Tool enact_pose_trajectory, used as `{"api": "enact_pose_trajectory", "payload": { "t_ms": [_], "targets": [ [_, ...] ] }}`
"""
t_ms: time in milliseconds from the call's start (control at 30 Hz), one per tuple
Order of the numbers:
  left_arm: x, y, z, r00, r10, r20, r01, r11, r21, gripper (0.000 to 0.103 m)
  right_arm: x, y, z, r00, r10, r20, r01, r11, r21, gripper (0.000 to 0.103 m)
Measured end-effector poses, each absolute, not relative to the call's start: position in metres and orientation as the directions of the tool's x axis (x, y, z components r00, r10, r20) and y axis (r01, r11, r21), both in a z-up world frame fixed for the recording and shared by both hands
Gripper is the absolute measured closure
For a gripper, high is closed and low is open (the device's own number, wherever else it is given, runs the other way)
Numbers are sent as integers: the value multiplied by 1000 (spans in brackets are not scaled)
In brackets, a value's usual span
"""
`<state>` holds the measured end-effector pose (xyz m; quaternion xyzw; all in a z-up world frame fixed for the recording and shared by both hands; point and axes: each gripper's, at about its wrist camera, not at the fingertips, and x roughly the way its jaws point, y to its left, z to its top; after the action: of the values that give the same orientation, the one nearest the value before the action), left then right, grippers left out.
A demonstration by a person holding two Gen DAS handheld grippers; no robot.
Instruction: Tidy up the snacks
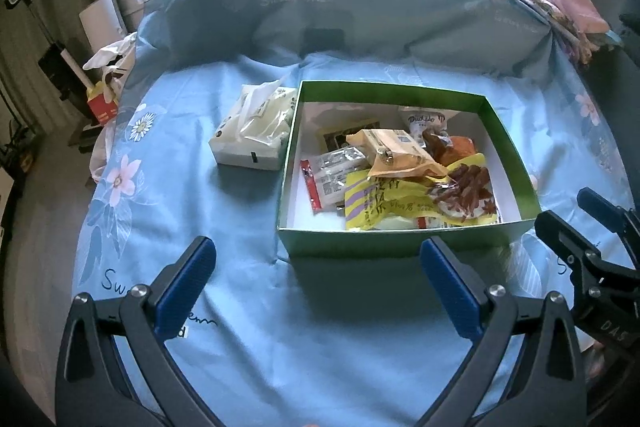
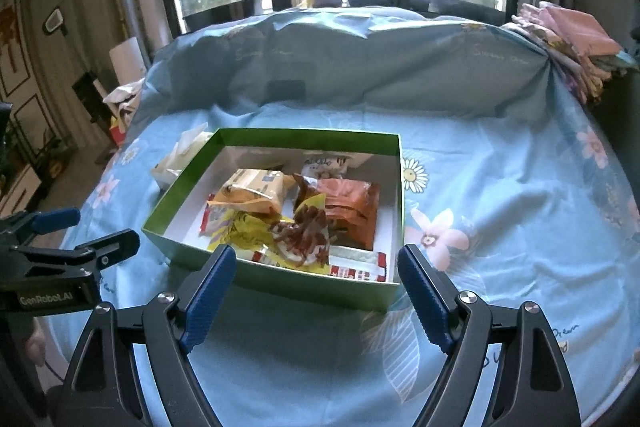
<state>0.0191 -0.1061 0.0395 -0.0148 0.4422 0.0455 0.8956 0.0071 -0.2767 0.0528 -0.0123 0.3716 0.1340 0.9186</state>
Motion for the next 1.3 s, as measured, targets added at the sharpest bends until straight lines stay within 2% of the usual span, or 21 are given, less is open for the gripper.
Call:
{"api": "enact_pose_trajectory", "payload": {
  "t_ms": [1300],
  "targets": [
    [34,-114,44,612,66,-788,-73,997,27,0,14,-275,58,697,227,-680,-251,966,65,20]
  ]
}}
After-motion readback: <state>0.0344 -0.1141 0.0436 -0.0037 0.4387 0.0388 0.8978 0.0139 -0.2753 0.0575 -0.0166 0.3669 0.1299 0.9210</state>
